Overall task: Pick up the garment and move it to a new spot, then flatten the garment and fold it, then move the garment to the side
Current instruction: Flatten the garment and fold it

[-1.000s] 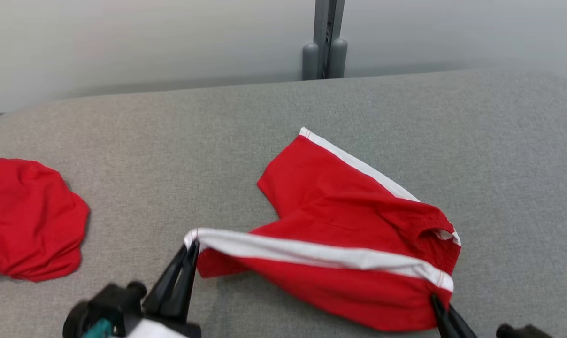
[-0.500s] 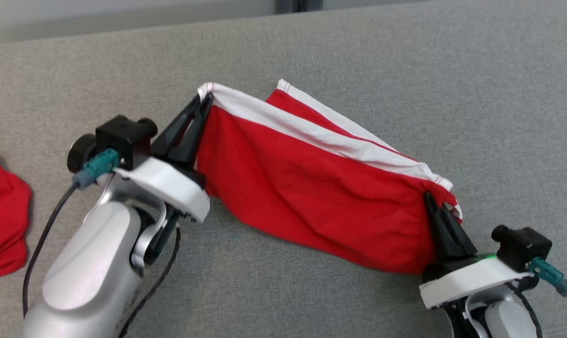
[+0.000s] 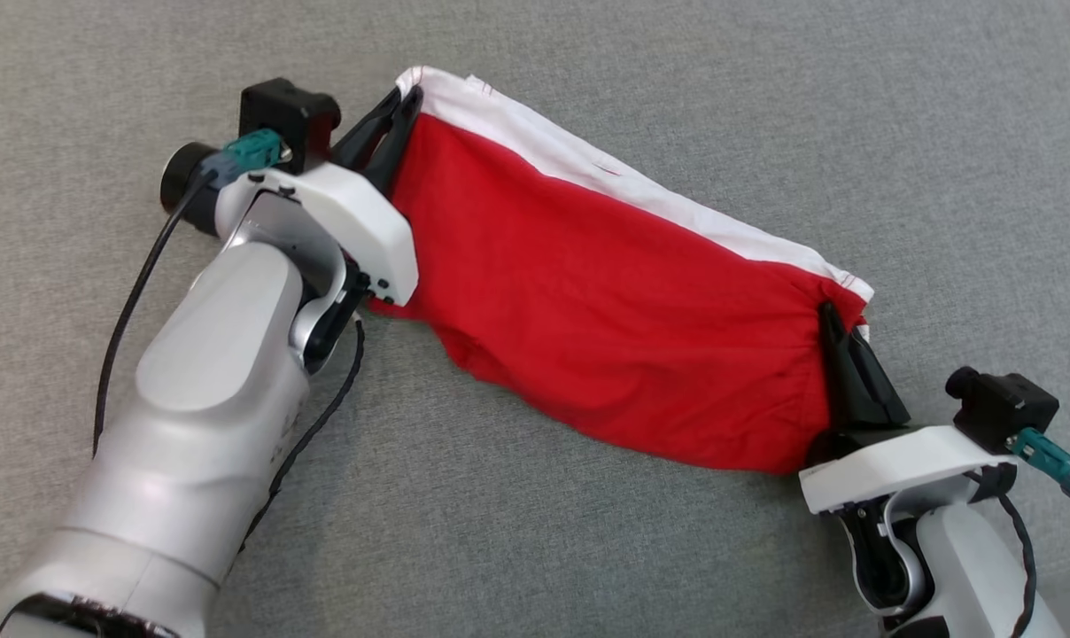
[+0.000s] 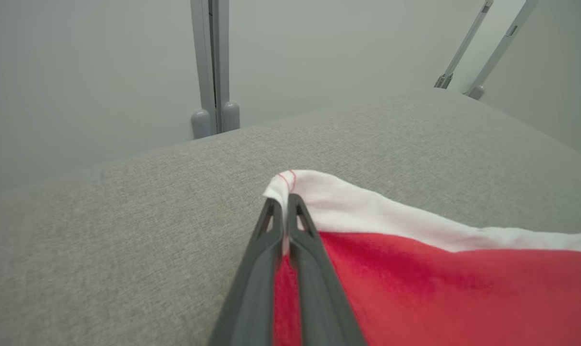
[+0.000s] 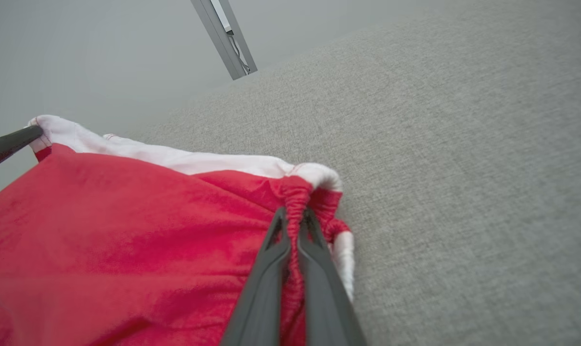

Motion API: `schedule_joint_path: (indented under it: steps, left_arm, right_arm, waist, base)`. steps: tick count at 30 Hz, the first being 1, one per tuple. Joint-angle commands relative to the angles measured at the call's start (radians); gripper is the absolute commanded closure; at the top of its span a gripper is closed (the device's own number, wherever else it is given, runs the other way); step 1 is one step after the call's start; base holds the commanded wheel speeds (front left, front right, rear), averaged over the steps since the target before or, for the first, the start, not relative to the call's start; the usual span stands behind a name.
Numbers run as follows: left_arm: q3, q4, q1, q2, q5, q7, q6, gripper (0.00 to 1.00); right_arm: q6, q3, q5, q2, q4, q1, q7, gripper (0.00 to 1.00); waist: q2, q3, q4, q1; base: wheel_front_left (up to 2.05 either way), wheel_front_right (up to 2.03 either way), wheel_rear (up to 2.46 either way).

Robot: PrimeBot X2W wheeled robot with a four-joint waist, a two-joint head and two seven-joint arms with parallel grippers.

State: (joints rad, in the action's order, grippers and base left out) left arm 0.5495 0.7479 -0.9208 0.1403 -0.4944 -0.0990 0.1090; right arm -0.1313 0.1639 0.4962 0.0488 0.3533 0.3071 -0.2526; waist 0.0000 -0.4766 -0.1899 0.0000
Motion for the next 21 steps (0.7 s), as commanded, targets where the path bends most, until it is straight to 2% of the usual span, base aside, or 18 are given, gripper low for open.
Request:
schedule_joint_path:
  steps: [1,4,5,6,7,8,9,13,15,19,20,21]
  left_arm:
    - [0.000,0.017,-0.026,0.000,-0.004,-0.015,0.006,1.00]
    - [0.016,0.089,-0.059,-0.023,-0.013,-0.034,0.013,1.00]
    - [0.021,0.112,-0.069,-0.030,-0.020,-0.039,0.015,0.82]
    - [0.025,0.129,-0.079,-0.036,-0.025,-0.047,0.016,0.47]
    - [0.030,0.146,-0.085,-0.040,-0.029,-0.054,0.019,0.00]
    - [0.037,0.162,-0.089,-0.045,-0.032,-0.061,0.020,0.00]
    - [0.042,0.171,-0.092,-0.050,-0.037,-0.074,0.021,0.00]
    - [0.058,0.192,-0.071,-0.049,-0.026,-0.126,0.016,0.00]
    - [0.055,0.179,-0.039,-0.045,-0.016,-0.146,-0.006,0.00]
    - [0.023,0.092,0.037,-0.018,0.001,-0.165,-0.086,0.00]
    - [0.023,0.092,0.037,-0.018,0.001,-0.165,-0.086,0.00]
    - [0.007,0.051,0.062,-0.010,0.002,-0.166,-0.108,0.00]
  right_arm:
    - [0.001,-0.003,0.008,0.005,0.017,0.009,-0.002,1.00]
    - [0.001,0.003,0.017,0.005,0.033,0.025,-0.007,1.00]
    - [0.001,0.005,0.019,0.005,0.037,0.029,-0.007,1.00]
    - [0.001,0.008,0.020,0.005,0.040,0.033,-0.008,0.87]
    - [0.001,0.012,0.022,0.005,0.041,0.034,-0.009,0.53]
    - [0.001,0.013,0.023,0.005,0.041,0.034,-0.010,0.04]
    - [0.001,0.012,0.018,0.005,0.038,0.032,-0.011,0.00]
    - [0.001,-0.014,-0.022,0.006,-0.004,-0.006,-0.013,0.00]
    - [0.001,-0.039,-0.062,0.013,-0.048,-0.032,-0.013,0.00]
    - [0.000,-0.101,-0.154,0.018,-0.141,-0.109,-0.014,0.00]
    - [0.000,-0.101,-0.154,0.018,-0.141,-0.109,-0.014,0.00]
    - [0.000,-0.115,-0.175,0.018,-0.159,-0.126,-0.014,0.00]
  waist:
    - [0.0000,-0.004,-0.005,0.0000]
    - [0.0000,-0.006,-0.006,0.0000]
    - [0.0000,-0.006,-0.006,0.0000]
    - [0.0000,-0.005,-0.006,0.0000]
    - [0.0000,-0.003,-0.006,0.0000]
    - [0.0000,-0.001,-0.005,0.0000]
    - [0.0000,0.003,-0.004,0.0000]
    - [0.0000,0.028,0.008,0.0000]
    - [0.0000,0.045,0.016,0.0000]
    - [0.0000,0.077,0.039,0.0000]
    - [0.0000,0.077,0.039,0.0000]
    - [0.0000,0.084,0.044,0.0000]
  base:
    - [0.00,0.00,0.00]
    - [0.00,0.00,0.00]
    - [0.00,0.00,0.00]
    - [0.00,0.00,0.00]
    - [0.00,0.00,0.00]
    - [0.00,0.00,0.00]
    - [0.00,0.00,0.00]
    - [0.00,0.00,0.00]
    - [0.00,0.00,0.00]
    - [0.00,0.00,0.00]
    - [0.00,0.00,0.00]
    - [0.00,0.00,0.00]
